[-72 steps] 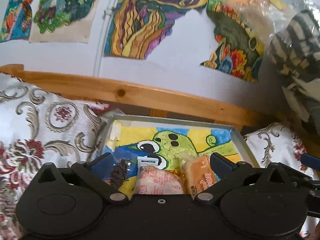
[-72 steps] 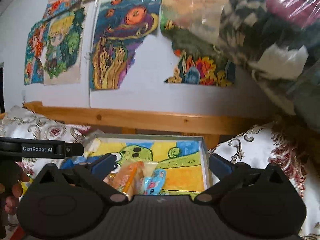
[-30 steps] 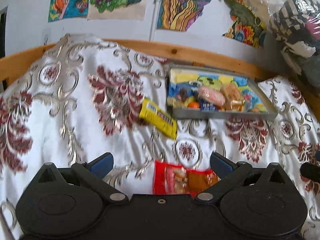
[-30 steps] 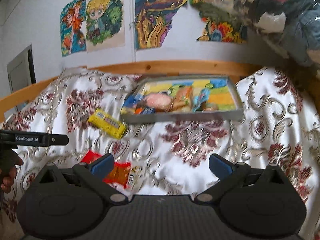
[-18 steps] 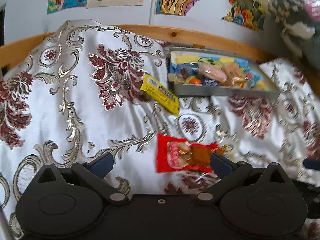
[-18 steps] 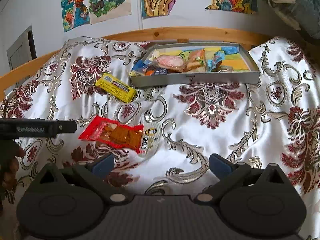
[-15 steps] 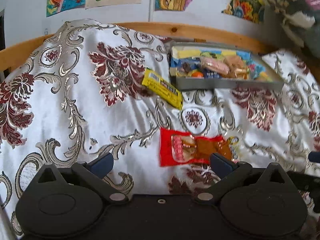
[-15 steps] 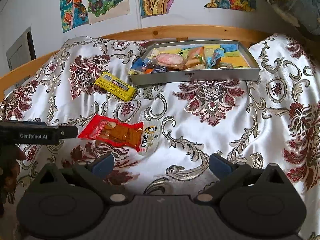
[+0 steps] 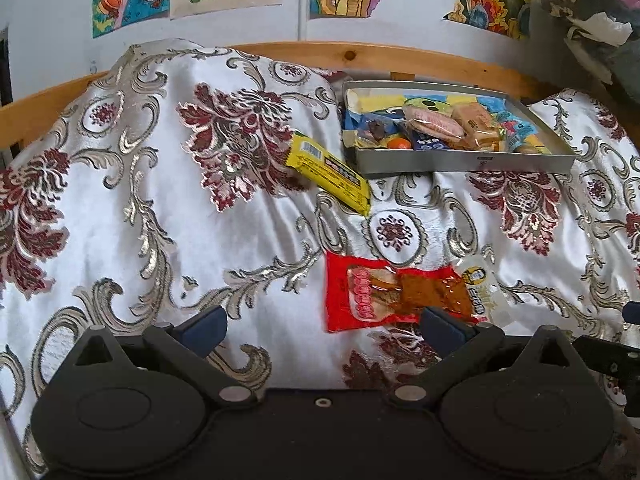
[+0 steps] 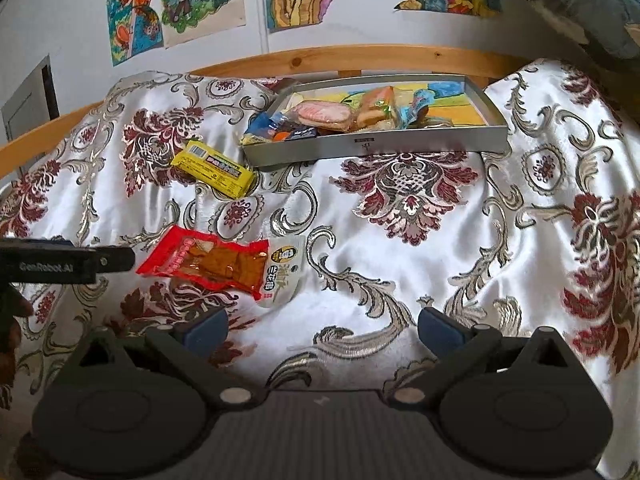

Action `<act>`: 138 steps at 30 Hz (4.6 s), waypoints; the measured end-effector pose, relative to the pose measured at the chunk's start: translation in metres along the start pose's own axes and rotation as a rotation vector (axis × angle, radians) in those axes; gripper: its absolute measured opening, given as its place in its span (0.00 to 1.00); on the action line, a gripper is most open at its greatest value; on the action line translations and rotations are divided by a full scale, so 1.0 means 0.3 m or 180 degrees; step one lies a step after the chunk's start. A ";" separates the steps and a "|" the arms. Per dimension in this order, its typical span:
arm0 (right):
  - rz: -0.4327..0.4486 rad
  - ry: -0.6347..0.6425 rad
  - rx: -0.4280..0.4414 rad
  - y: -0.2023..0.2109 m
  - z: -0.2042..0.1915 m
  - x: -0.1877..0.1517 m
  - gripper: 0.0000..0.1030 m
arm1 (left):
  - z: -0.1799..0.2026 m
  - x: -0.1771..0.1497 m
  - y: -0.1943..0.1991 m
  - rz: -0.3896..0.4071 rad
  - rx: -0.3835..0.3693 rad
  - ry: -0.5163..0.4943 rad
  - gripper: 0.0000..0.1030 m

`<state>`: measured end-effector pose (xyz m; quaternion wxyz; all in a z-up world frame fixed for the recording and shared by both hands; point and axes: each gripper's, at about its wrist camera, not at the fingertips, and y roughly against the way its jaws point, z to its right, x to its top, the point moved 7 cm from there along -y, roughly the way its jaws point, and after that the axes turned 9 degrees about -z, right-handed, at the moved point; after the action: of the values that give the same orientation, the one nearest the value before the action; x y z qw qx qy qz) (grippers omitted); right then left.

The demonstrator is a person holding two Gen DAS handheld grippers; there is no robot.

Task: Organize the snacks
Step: 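Grasp the yellow biscuit pack with the left tool while the right tool grasps the red strip bag, then lift the yellow pack and red bag and carry both toward the tray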

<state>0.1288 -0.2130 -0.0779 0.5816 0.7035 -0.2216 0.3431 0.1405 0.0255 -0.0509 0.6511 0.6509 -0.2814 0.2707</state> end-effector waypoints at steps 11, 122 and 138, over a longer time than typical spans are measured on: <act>0.0036 0.1304 0.0326 -0.123 -0.140 0.146 1.00 | -0.018 0.139 -0.060 0.0382 -0.0045 -0.0211 0.99; 0.0223 -0.0259 0.0013 -0.054 0.025 0.106 0.15 | 0.033 0.170 -0.071 0.0421 -0.0531 0.0542 0.10; 0.0139 -0.0085 0.0025 -0.110 -0.004 0.075 0.17 | 0.071 0.113 -0.257 0.0239 -0.0633 0.0342 0.12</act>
<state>0.1669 -0.2024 -0.0831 0.5682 0.7053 -0.2432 0.3471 0.2191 0.0032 -0.0802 0.7159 0.5567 -0.2957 0.3002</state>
